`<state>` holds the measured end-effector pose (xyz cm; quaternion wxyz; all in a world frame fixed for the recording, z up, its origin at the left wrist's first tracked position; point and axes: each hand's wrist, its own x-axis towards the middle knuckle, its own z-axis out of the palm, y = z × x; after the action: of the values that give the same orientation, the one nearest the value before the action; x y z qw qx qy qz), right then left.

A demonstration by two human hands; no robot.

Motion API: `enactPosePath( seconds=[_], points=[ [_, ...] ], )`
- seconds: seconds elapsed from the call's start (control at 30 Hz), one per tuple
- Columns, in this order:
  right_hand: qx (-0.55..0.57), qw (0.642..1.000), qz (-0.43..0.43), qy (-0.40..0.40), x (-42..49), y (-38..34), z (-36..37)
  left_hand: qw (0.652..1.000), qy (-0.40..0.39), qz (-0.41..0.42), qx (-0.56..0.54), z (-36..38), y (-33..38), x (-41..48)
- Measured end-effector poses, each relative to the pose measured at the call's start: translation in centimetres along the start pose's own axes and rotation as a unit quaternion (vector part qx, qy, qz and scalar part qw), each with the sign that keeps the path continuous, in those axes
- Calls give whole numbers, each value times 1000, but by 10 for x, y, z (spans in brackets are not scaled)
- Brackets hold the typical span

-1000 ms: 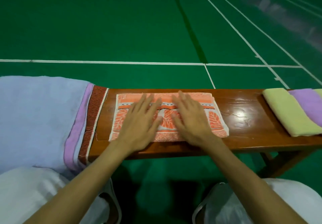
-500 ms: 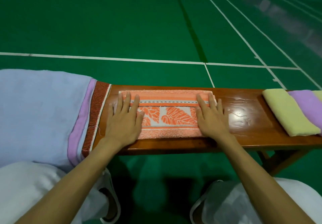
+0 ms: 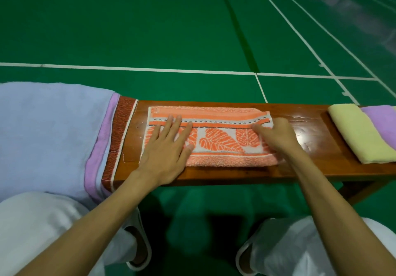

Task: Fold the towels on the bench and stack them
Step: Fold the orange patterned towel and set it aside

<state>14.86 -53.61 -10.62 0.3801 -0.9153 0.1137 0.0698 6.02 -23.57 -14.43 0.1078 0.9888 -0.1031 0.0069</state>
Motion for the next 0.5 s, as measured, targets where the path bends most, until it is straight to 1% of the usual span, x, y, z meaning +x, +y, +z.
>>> enactPosePath(
  seconds=[0.07, 0.13, 0.17, 0.2, 0.23, 0.27, 0.33, 0.37, 0.4, 0.43, 0.5],
  points=[
    [76, 997, -2, -23, -4, -5, -16, 999, -4, 7, -33, -4, 6, 1],
    [123, 992, -15, -29, -8, -9, -31, 989, 19, 14, -145, -9, 16, 1],
    [133, 991, -22, -19, -9, -11, -38, 974, 46, 8, -222, -11, 20, 0],
    [136, 990, -29, -7, -11, -12, -44, 951, 76, -5, -300, -14, 22, 0],
    [133, 990, -37, 4, -12, -14, -49, 918, 99, -33, -381, -17, 23, 2],
    [128, 991, -45, 10, -13, -15, -53, 877, 105, -75, -464, -20, 23, 5],
    [127, 990, -61, 10, -15, -20, -59, 776, 56, -166, -606, -29, 18, 12],
    [130, 989, -67, 10, -17, -24, -61, 735, 20, -191, -650, -32, 14, 14],
    [129, 989, -73, 12, -18, -30, -62, 710, -12, -201, -674, -35, 11, 16],
    [124, 989, -79, 16, -21, -36, -62, 697, -39, -203, -687, -36, 8, 16],
    [122, 988, -95, 30, -29, -55, -53, 686, -67, -201, -696, -37, 5, 17]
  ],
)
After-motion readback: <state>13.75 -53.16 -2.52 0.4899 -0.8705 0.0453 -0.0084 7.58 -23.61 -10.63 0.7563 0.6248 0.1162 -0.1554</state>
